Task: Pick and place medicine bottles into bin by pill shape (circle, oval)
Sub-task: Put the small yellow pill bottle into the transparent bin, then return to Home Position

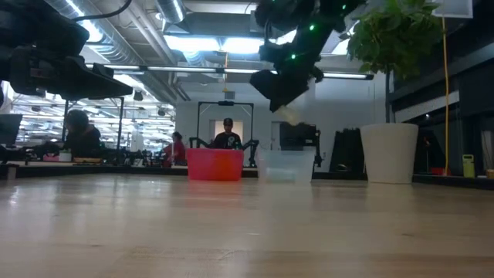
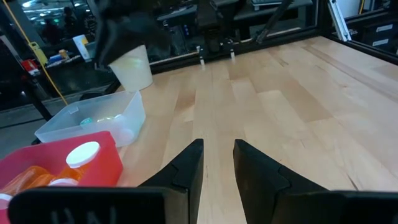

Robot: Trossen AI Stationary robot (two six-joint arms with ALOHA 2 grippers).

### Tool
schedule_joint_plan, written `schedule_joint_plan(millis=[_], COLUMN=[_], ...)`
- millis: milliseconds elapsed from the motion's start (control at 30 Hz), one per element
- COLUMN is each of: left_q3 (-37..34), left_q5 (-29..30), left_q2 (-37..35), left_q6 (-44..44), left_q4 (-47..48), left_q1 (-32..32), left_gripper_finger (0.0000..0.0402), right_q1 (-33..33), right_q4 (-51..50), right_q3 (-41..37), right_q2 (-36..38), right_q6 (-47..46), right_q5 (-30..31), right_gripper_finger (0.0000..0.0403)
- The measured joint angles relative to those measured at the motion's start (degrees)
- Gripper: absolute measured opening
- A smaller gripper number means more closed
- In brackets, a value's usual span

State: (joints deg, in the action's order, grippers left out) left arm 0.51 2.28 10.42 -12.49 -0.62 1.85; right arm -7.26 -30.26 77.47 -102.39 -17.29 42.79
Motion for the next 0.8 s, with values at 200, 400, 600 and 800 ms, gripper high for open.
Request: schedule_joint_plan(millis=[200,400,600,800], left_q3=[0.0,0.0,0.0,0.0], left_q5=[0.0,0.0,0.0,0.0], left_q2=[0.0,0.0,0.0,0.0], left_q6=[-0.1,-1.4,-1.7,-1.6], left_q4=[0.0,0.0,0.0,0.0], left_q1=[0.0,0.0,0.0,0.0], left_gripper_finger=[0.0082,0.0082,0.0082,0.0082], right_q1=[-7.3,-10.1,-10.8,-7.3], right_q4=[2.7,5.8,5.8,4.7], right_q3=[0.0,0.0,0.0,0.0], right_q2=[0.0,0.0,0.0,2.9], right_q6=[1.1,1.5,2.6,4.0], right_q5=[-7.4,-9.5,-10.4,-15.2], right_gripper_finger=[0.0117,0.0162,0.0193,0.0197])
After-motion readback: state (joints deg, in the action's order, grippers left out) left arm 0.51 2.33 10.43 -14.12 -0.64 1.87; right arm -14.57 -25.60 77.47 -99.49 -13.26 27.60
